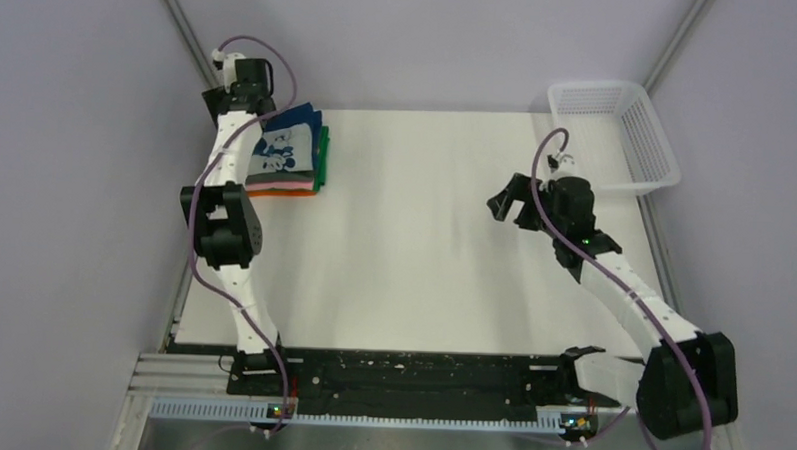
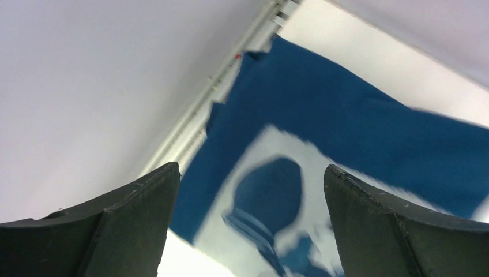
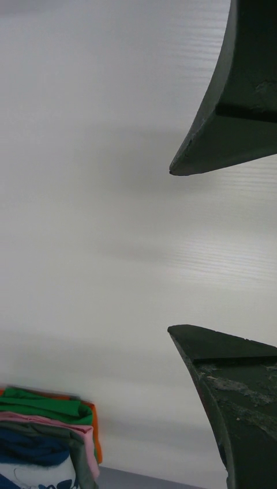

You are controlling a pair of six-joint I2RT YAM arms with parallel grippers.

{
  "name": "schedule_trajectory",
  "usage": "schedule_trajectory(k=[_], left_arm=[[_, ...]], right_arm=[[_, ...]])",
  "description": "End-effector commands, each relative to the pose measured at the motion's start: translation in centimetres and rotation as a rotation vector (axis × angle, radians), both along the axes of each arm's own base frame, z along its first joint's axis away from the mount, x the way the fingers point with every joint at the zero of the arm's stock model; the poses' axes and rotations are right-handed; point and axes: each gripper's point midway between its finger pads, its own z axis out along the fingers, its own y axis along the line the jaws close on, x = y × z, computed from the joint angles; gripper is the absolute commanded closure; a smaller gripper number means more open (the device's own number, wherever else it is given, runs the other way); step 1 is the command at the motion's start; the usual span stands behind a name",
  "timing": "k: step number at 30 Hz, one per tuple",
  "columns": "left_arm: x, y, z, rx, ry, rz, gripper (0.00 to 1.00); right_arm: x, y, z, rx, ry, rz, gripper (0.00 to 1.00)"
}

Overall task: Fold and stack the t-shirts
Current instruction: Put the neatly folded tshirt into the corner of the board with the left arm, then reset both arms

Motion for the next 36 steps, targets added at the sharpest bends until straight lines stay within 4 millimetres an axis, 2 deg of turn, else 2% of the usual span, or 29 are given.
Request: schedule_trajectory(k=[1, 4, 6, 7, 8, 9, 10, 15, 17, 19, 20, 23, 26, 31, 36], left_arm=[[-3.3, -7.8, 7.9, -0.144, -0.233, -0.049, 0.01], [-6.6, -13.7, 8.3, -0.235, -0.231, -0.216, 0.01], [-9.3, -17.6, 7.8, -0.306, -0.239, -0.349, 0.01], [-11.0, -19.7, 5.7, -0.352, -0.217, -0.425, 0.01], [-11.9, -21.8, 6.6, -0.39, -0.275, -0.508, 0.01], [-13.0, -23.7, 5.9, -0.416, -0.307, -0.599, 0.01], [-14.5, -24.8, 3.9, -0.434, -0.296, -0.642, 0.01], [-20.5, -26.5, -0.8, -0.584, -0.312, -0.644, 0.01], [-22.3, -26.3, -2.7, -0.601, -0.318, -0.638, 0.01], [-22.6, -25.8, -3.0, -0.654, -0.404, -0.578, 0.01], [-22.7, -26.1, -3.2, -0.654, -0.409, -0.604, 0.01], [-22.9, -26.0, -3.7, -0.606, -0.341, -0.617, 0.01], [-23.5, -25.5, -5.0, -0.598, -0.292, -0.585, 0.01], [-23.7, -26.2, -5.2, -0.625, -0.319, -0.622, 0.01], [-23.9, -25.2, -5.8, -0.599, -0.324, -0.585, 0.01]], right_arm=[[-3.1, -2.9, 0.6, -0.03, -0.005, -0.112, 0.01], [-5.2, -4.4, 0.3, -0.038, -0.016, -0.172, 0.01], [-6.3, -5.8, -0.3, -0.06, -0.019, -0.237, 0.01], [-6.9, -6.5, -0.9, -0.07, -0.014, -0.263, 0.01], [-7.3, -6.9, -1.0, -0.074, -0.016, -0.285, 0.01], [-7.7, -7.3, -1.1, -0.072, -0.022, -0.3, 0.01], [-8.0, -7.5, -1.2, -0.07, -0.026, -0.315, 0.01], [-9.2, -8.8, -1.8, -0.106, 0.002, -0.368, 0.01], [-9.3, -9.6, -2.0, -0.129, 0.016, -0.402, 0.01], [-9.3, -9.9, -1.9, -0.136, 0.015, -0.422, 0.01], [-9.3, -10.0, -1.7, -0.14, 0.011, -0.426, 0.01], [-9.3, -10.5, -1.7, -0.162, 0.007, -0.438, 0.01], [-9.4, -10.8, -1.7, -0.177, 0.0, -0.444, 0.01], [-9.5, -10.4, -1.6, -0.17, -0.025, -0.414, 0.01], [-9.4, -10.4, -1.5, -0.17, -0.027, -0.415, 0.01]])
